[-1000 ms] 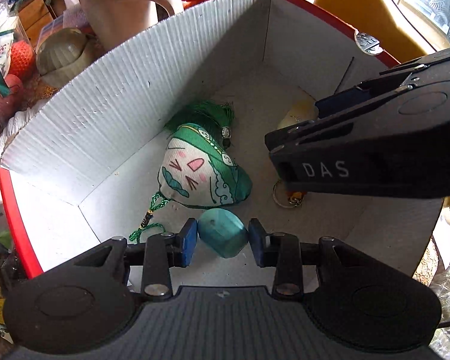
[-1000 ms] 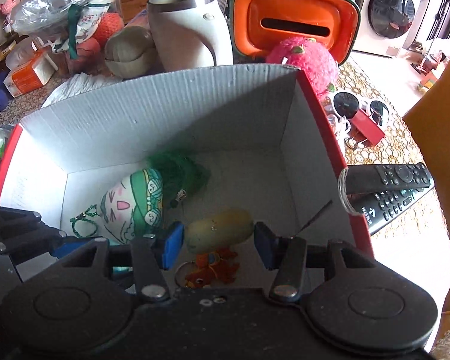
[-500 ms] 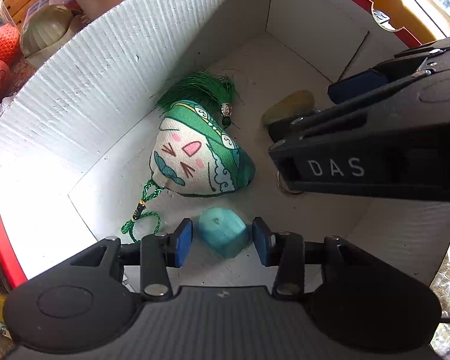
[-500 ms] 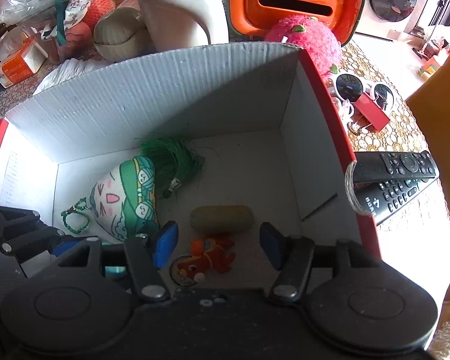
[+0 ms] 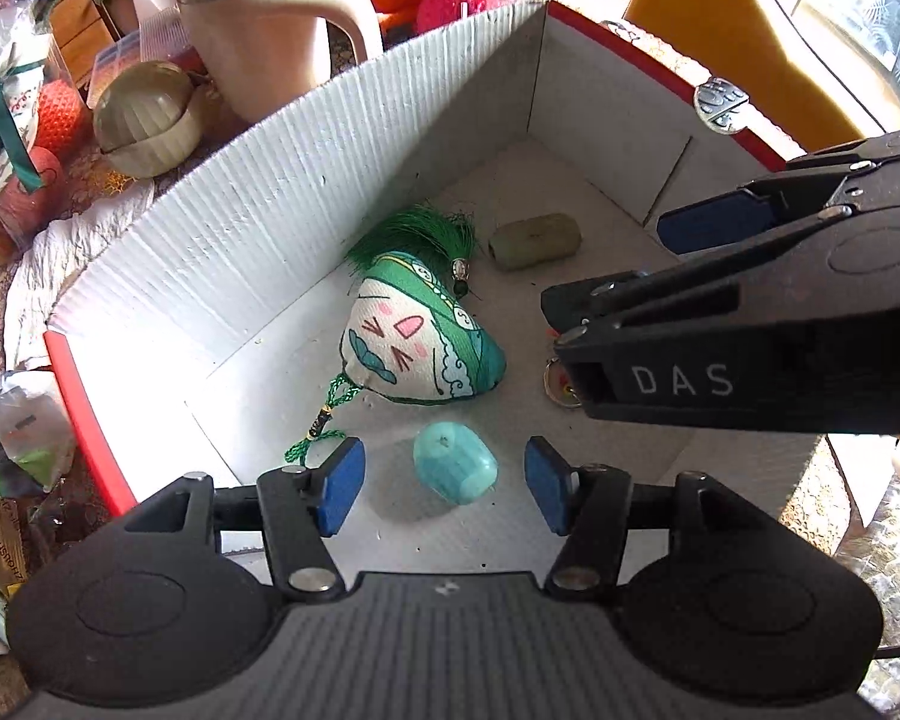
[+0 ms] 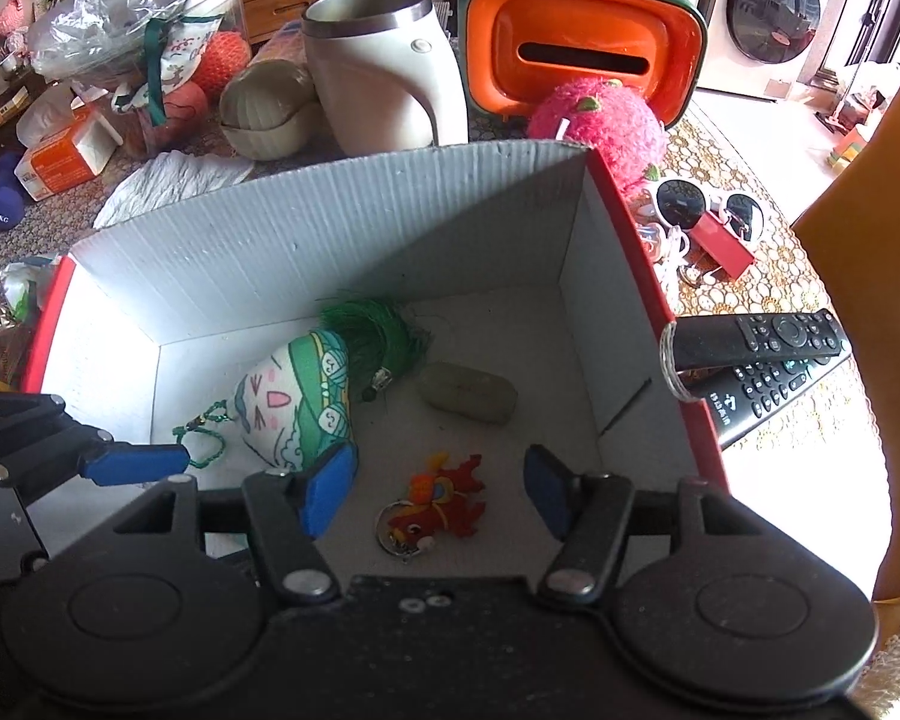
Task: Organize objects
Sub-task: 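Lower both items into the box and open both grippers, then withdraw both grippers from the box toward the remaining table items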
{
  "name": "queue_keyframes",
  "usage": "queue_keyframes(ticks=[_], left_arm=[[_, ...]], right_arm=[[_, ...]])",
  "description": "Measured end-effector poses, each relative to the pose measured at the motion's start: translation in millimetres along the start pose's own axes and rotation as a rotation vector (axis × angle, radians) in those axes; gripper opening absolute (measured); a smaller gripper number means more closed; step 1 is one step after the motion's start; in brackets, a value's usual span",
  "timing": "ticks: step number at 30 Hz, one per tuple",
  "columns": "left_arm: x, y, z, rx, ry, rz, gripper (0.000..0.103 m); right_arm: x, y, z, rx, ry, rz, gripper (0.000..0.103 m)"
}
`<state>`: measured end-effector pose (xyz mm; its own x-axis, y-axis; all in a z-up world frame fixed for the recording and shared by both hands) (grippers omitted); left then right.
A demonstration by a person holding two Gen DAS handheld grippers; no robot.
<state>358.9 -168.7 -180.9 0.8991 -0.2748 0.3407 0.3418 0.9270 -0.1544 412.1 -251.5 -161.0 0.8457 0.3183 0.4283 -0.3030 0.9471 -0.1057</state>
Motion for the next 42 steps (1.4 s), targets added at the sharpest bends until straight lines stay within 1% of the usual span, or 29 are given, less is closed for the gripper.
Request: queue_keyframes(ticks=[4,5,11,17,21,25,28,32,34,36,39,41,42], left_arm=[[-4,-5,25,-0.002,-0.049,-0.004,0.058],[8,-4,31,-0.004,-0.061,-0.004,0.058],[5,-4,67,-0.013,-0.142,-0.008,0.058],[-10,-3,106,-0.016,-0.232,-0.010,0.058],[-21,0,132,-0.021,-0.291,-0.004,0.058],[-33,3,152,-0.020,-0.335,-0.007,0.058],[-42,7,163,-0.022,-0.360,-0.005,0.064],[-54,11,176,-0.018,-0.396,-0.007,0.067],[-60,14,183,-0.011,-0.417,-0.008,0.072],[-66,17,189,-0.007,-0.436,-0.008,0.075],[-75,21,195,-0.004,-0.458,-0.010,0.078],[-82,24,200,0.000,-0.476,-0.007,0.083],[-84,26,201,0.003,-0.486,-0.005,0.083]], right_arm=[[1,1,21,-0.011,-0.038,-0.005,0.063],[0,0,27,-0.013,-0.049,-0.007,0.063],[-2,-1,65,-0.016,-0.116,-0.020,0.063],[-10,1,102,-0.002,-0.191,-0.026,0.063],[-19,7,121,0.016,-0.234,-0.031,0.068],[-28,16,137,0.029,-0.274,-0.031,0.071],[-35,25,150,0.051,-0.306,-0.030,0.074],[-43,37,166,0.073,-0.357,-0.024,0.079],[-47,42,174,0.084,-0.388,-0.022,0.084],[-52,46,181,0.084,-0.420,-0.018,0.088],[-59,55,187,0.089,-0.451,-0.001,0.090],[-64,59,191,0.088,-0.471,0.005,0.093],[-66,61,193,0.090,-0.481,0.003,0.095]])
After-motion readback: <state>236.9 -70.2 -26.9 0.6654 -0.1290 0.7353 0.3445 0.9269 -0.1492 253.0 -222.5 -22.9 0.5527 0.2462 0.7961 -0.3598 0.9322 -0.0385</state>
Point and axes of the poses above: each gripper's, at about its wrist camera, not at the fingertips, and z roughly against the way its jaws point, y to its left, x to its top, the point moved 9 cm from there along -z, roughly the way its jaws point, and after that the axes turned 10 degrees about -x, right-handed, at the moved point
